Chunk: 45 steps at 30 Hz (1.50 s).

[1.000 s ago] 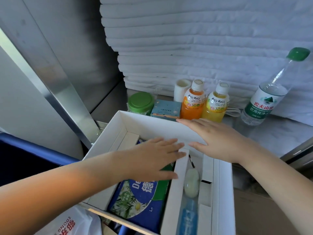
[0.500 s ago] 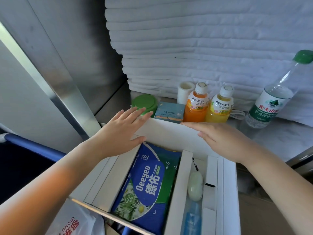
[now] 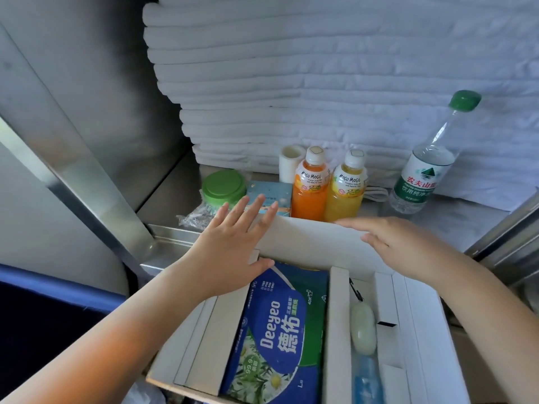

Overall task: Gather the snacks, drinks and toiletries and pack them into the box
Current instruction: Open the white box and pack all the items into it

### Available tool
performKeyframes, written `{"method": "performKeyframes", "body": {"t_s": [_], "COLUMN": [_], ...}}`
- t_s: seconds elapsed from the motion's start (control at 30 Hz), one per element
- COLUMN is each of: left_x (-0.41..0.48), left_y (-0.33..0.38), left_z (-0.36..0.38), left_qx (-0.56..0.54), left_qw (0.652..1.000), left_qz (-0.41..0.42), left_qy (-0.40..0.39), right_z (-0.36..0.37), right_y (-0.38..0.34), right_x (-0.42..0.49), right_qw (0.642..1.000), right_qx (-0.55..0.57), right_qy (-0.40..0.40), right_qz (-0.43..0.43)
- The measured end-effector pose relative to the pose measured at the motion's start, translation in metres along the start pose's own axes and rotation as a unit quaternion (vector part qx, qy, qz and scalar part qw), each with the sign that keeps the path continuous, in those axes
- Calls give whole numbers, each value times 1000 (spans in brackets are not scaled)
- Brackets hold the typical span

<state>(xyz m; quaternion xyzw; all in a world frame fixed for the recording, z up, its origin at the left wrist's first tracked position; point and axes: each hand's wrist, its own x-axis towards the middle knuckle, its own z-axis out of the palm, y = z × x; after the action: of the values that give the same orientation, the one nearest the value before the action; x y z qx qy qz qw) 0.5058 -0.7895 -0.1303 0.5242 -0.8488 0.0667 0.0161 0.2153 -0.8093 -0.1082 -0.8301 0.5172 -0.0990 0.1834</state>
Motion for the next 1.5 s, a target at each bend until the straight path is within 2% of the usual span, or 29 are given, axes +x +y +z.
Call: {"method": "performKeyframes", "body": {"t_s": [0.27,0.3,0.37,0.43,0.47,0.53,0.67,0.77,0.9,1.1,1.3,1.5], "left_x": [4,4,4,5,5,5,5,5,4,5,4,5], "left_y": [6,6,6,5,5,5,3,3,3,3,3,3], "left_z": [-2,-2,-1,0,0,2,2,3,3,6,6,4], "left_qx": [-8,-7,-6,-7,-8,-14,-20,-14,-17,-15,-13,-14], "left_qw": [1000,1000,1000,1000,1000,1000,1000,1000,1000,1000,1000,1000], "left_qz": [-5,-5,-3,-4,-5,-5,-4,-3,0,1,0,3], "left_qy": [1,1,-1,-3,-4,-1,7,6,6,21,24,26], "right_z": [0,-4,-14,-25,-31,-43,-59,-60,-49,-42,-43,-40], "right_y": [-6,-9,-16,-21,-24,-24,-15,-2,12,22,32,32], "right_x": [-2,0,7,18,24,39,66,79,89,95,97,93], "right_qw": [1000,998,979,939,919,890,856,836,834,817,787,808], "right_qx": [5,34,70,26,-1,-47,-99,-79,-48,-88,-76,-65], "right_qy": [18,48,190,340,391,443,470,488,473,508,543,517], "right_qz": [16,14,17,37,55,101,192,239,282,258,283,274]}}
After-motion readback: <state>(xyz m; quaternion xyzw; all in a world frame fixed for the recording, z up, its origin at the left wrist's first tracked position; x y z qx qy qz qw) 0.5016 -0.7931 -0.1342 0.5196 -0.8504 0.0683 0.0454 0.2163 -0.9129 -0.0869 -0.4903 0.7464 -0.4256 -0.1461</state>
